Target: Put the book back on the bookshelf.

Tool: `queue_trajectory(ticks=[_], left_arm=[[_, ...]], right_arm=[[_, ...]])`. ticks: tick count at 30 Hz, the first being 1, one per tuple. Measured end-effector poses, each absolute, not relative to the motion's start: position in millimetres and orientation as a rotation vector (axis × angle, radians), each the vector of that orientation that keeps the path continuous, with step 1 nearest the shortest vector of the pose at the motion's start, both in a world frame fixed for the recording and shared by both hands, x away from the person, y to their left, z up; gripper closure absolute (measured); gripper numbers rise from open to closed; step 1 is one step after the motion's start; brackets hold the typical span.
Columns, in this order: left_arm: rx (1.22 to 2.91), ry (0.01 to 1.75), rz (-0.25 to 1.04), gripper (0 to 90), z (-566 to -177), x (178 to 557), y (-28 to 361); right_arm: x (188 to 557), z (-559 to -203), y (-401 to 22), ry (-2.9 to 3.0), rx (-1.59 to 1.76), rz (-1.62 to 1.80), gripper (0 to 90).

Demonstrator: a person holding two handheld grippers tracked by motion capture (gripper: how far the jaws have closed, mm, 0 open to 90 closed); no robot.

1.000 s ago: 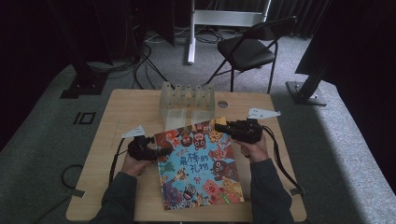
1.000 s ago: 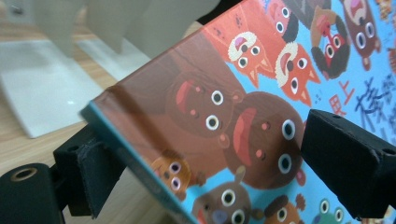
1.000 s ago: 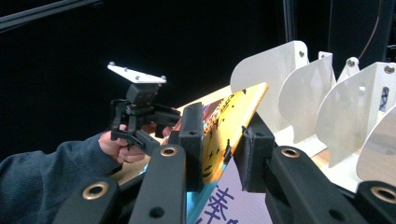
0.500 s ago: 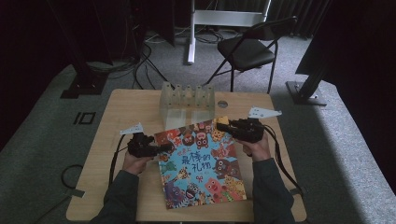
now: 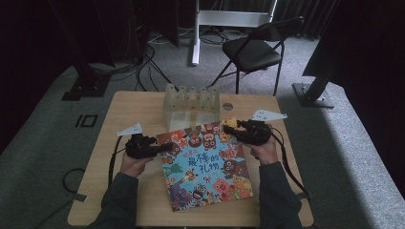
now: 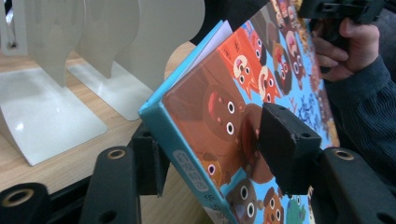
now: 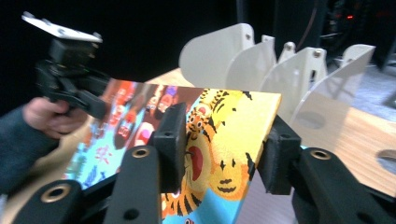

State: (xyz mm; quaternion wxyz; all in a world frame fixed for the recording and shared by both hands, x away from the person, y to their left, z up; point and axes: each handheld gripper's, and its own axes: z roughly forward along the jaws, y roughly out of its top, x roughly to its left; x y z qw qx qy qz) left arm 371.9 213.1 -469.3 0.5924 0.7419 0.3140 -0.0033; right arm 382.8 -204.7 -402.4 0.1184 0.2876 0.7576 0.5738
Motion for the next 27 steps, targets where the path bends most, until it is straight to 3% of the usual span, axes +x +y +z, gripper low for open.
queue_trajectory(ticks=[14,27], left_arm=[[1.778,0.631,0.069,56.5,-439.6,368.8,216.1],[1.710,0.569,0.124,67.3,-415.8,368.9,217.7]], right_arm=[[381.2,-400.9,-208.3,2.172,0.842,1.663,54.0],[378.5,-391.2,-209.2,2.107,0.825,1.643,53.3]])
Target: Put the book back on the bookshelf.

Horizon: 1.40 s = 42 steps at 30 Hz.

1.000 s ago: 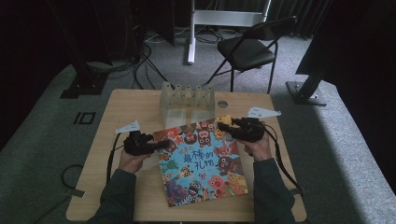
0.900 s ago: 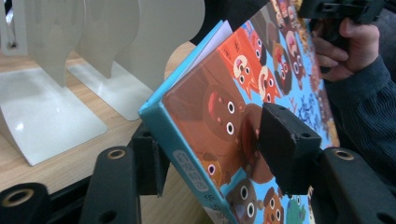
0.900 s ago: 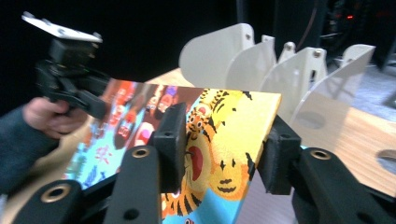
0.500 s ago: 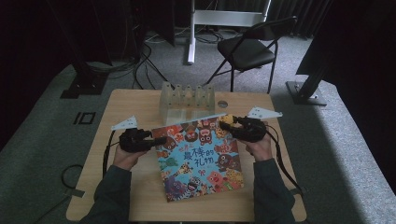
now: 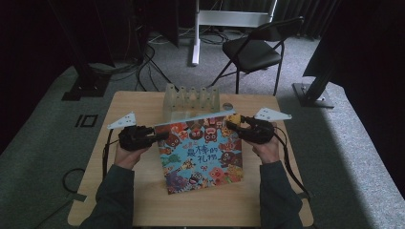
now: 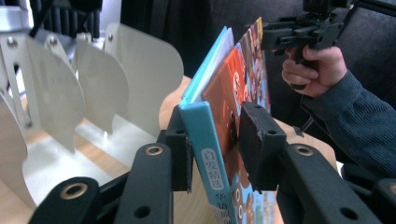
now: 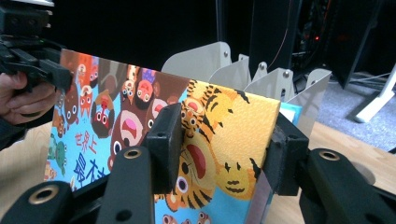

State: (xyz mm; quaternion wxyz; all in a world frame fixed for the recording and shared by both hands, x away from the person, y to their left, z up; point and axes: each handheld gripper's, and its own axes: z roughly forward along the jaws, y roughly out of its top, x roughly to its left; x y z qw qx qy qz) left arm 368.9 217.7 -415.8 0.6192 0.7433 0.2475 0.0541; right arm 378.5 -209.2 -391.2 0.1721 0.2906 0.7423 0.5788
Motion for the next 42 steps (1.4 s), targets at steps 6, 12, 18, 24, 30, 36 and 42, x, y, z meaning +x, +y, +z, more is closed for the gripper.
queue_trajectory(ticks=[6,12,18,24,30,36,42], left_arm=[[1.703,0.518,0.193,73.3,-398.4,361.2,216.2],[1.703,0.472,0.242,76.0,-392.7,355.2,216.7],[1.690,0.429,0.244,75.6,-395.0,348.7,215.8],[1.691,0.432,0.211,60.9,-400.9,349.3,210.3],[1.705,0.420,0.226,61.6,-406.2,350.0,205.7],[1.723,0.400,0.239,64.5,-408.8,348.2,199.9],[1.725,0.390,0.270,67.6,-409.3,345.6,198.6]], right_arm=[[376.4,-385.9,-209.5,2.072,0.823,1.640,53.9],[373.8,-382.0,-210.4,2.053,0.799,1.661,55.0],[372.6,-385.1,-213.7,2.052,0.771,1.692,54.1],[368.4,-385.9,-216.4,2.062,0.747,1.701,54.4],[369.0,-387.6,-217.3,2.071,0.743,1.699,54.0],[369.7,-390.6,-221.1,2.080,0.760,1.708,54.9],[369.6,-394.7,-226.5,2.078,0.777,1.701,55.6]])
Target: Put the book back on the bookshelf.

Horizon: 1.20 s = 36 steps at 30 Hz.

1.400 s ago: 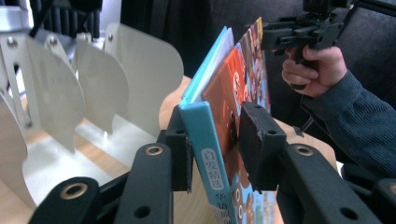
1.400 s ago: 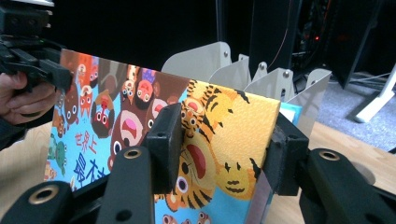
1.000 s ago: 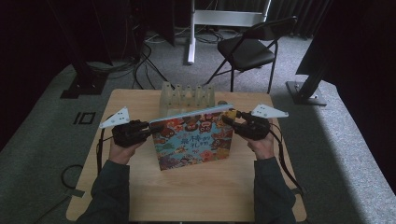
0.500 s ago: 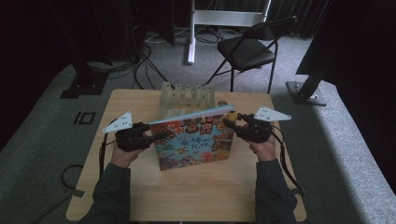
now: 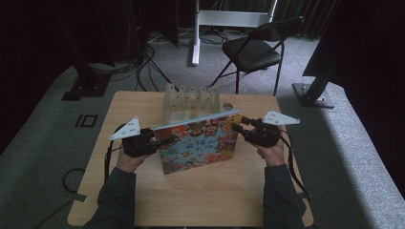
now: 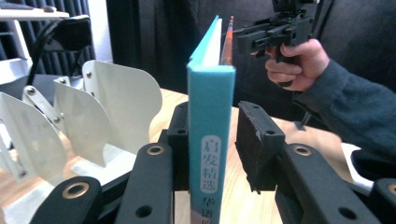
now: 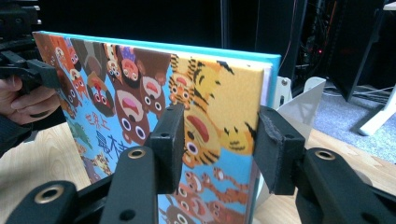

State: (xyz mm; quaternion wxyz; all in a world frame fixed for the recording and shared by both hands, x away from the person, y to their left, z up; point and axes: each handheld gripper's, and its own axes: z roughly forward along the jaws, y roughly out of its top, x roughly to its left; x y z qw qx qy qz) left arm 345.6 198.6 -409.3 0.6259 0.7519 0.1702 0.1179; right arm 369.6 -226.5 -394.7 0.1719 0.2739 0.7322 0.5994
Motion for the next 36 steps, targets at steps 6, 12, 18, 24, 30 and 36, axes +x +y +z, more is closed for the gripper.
queue_trajectory(ticks=[6,12,18,24,30,36], left_arm=[[1.722,0.362,0.264,73.2,-410.6,342.6,197.5],[1.719,0.353,0.263,74.8,-411.8,339.4,196.6],[1.707,0.354,0.248,76.8,-414.3,338.3,197.0],[1.693,0.374,0.242,76.0,-415.6,337.3,196.7],[1.677,0.374,0.202,73.9,-418.4,337.9,197.4],[1.677,0.379,0.209,72.7,-420.3,337.6,194.6]], right_arm=[[370.8,-404.3,-231.3,2.078,0.821,1.653,55.5],[370.0,-411.8,-236.1,2.071,0.844,1.652,55.2],[369.1,-415.0,-242.7,2.064,0.858,1.657,55.0],[369.3,-418.7,-246.8,2.059,0.880,1.648,54.7],[369.5,-424.2,-251.0,2.064,0.907,1.635,53.5],[368.2,-431.6,-253.7,2.067,0.935,1.610,53.6]])
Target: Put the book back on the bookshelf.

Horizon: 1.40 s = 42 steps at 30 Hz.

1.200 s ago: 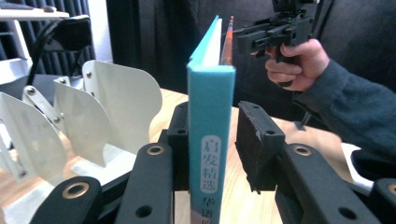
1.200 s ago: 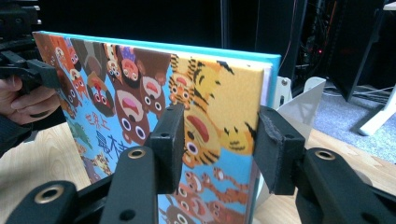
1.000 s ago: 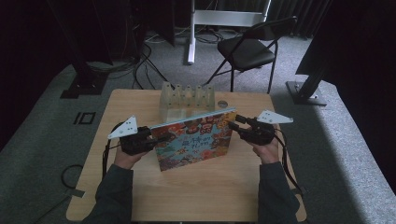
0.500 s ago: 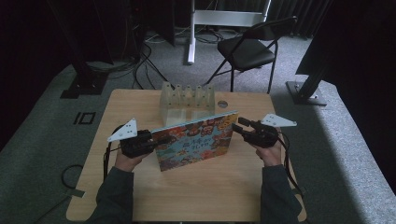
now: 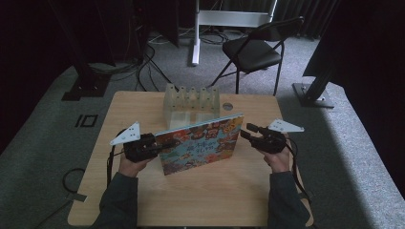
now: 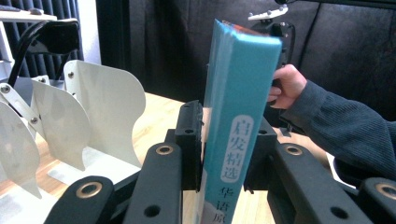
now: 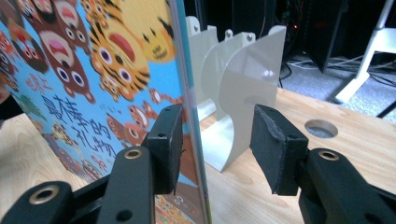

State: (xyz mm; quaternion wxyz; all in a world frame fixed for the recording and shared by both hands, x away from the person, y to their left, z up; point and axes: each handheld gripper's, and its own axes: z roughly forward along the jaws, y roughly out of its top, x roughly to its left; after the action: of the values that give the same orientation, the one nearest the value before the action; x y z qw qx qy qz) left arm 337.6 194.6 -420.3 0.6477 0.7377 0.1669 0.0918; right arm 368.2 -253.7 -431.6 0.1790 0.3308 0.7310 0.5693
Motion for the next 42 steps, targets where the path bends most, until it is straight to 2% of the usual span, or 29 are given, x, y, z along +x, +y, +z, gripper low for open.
queue_trajectory(ticks=[10,14,31,42], left_arm=[[1.682,0.389,0.223,70.0,-424.1,339.1,184.6],[1.685,0.389,0.250,74.9,-424.5,337.6,183.0],[1.728,0.370,0.412,80.4,-421.6,316.6,173.9],[1.692,0.398,0.406,80.5,-424.7,313.7,173.3]], right_arm=[[368.4,-437.9,-253.1,2.083,0.960,1.598,53.4],[368.7,-438.5,-252.5,2.085,0.960,1.597,52.8],[374.8,-440.7,-257.7,2.050,1.020,1.587,53.1],[376.3,-445.1,-262.0,2.038,1.055,1.548,53.0]])
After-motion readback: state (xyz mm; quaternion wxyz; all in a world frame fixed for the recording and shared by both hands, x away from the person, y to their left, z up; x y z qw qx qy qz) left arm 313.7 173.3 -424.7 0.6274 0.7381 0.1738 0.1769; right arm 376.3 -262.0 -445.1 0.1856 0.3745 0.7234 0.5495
